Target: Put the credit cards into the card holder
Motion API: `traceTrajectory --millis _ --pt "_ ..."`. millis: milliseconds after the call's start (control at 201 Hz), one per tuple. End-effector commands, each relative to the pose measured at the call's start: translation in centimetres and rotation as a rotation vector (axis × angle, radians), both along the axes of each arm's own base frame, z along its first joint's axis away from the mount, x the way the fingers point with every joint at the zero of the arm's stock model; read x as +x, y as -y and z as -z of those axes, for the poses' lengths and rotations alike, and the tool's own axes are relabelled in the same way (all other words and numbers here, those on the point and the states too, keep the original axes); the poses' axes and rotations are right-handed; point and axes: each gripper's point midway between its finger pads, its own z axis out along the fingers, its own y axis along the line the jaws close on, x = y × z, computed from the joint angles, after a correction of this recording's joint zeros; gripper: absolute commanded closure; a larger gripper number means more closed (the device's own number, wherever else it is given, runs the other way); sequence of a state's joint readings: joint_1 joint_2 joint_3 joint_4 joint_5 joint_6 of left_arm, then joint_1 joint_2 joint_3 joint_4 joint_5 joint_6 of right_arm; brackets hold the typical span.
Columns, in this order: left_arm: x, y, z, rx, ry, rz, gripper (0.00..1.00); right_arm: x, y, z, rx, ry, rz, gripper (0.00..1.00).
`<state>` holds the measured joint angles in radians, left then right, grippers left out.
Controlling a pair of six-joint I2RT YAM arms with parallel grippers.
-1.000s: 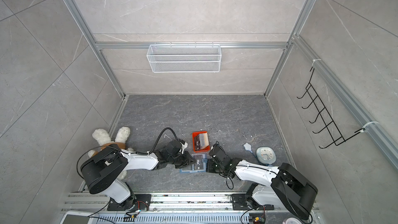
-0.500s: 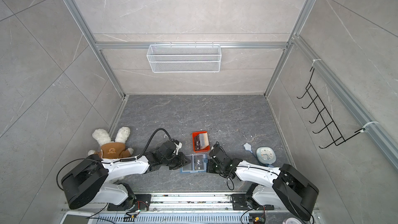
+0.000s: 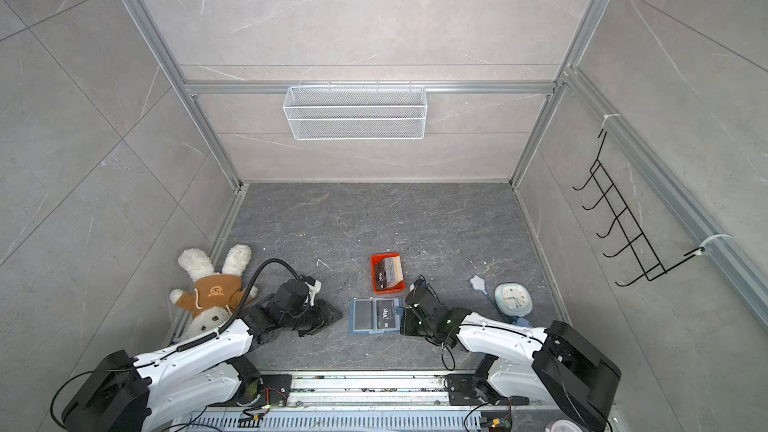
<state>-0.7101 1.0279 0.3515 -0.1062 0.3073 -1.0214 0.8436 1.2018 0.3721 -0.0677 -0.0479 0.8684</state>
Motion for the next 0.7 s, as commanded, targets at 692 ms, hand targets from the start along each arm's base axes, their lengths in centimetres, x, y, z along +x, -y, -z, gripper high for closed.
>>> traceTrajectory --millis 692 --pt "-0.3 2.5 1.4 -0.095 -0.075 0.073 0.56 -0.9 1.0 1.2 -0.070 -0.026 -0.010 0.97"
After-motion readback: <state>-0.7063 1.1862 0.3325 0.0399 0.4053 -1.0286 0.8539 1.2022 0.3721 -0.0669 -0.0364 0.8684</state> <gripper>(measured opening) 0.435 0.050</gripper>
